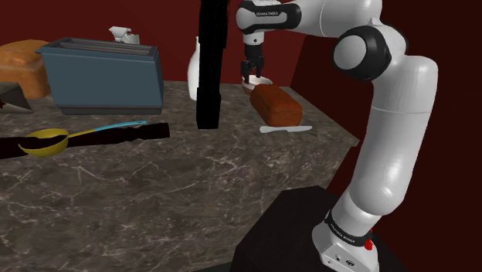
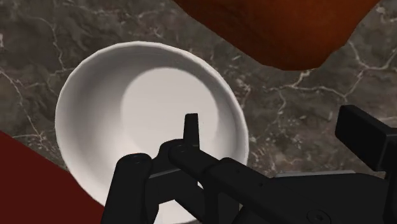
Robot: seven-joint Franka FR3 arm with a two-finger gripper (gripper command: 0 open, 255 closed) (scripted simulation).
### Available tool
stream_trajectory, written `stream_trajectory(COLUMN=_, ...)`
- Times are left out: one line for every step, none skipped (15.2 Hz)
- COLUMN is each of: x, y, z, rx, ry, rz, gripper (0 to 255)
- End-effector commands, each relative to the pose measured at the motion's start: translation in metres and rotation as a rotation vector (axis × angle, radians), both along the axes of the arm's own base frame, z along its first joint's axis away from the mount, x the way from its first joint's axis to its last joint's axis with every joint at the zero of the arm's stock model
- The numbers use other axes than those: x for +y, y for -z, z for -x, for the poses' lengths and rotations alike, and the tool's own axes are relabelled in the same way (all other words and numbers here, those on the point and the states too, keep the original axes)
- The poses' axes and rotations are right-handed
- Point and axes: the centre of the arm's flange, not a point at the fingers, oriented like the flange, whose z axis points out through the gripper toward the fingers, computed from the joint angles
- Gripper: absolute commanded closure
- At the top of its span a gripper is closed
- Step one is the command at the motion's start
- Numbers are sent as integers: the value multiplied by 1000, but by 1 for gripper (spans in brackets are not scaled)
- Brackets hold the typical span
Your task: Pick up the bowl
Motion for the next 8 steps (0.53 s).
stream_trajectory(x=-16, y=1, z=-22, rx=1, ry=0, rz=12, gripper=0)
stream_trajectory(x=-16, y=6, z=-22, rx=1, ry=0, rz=12, gripper=0)
stream_trajectory(x=-16, y=11, z=-22, rx=1, ry=0, rz=12, gripper=0)
stream_trajectory(x=-16, y=17, z=-22, rx=1, ry=0, rz=12, gripper=0)
stream_trajectory(x=-16, y=22, z=-22, rx=1, ry=0, rz=12, gripper=0)
stream_trajectory(x=-16, y=27, z=-22, rx=1, ry=0, rz=12, gripper=0)
stream_trajectory(x=-16, y=32, z=-22, rx=1, ry=0, rz=12, gripper=0)
stream_trajectory(x=-16, y=38, z=-22, rx=1, ry=0, rz=12, gripper=0)
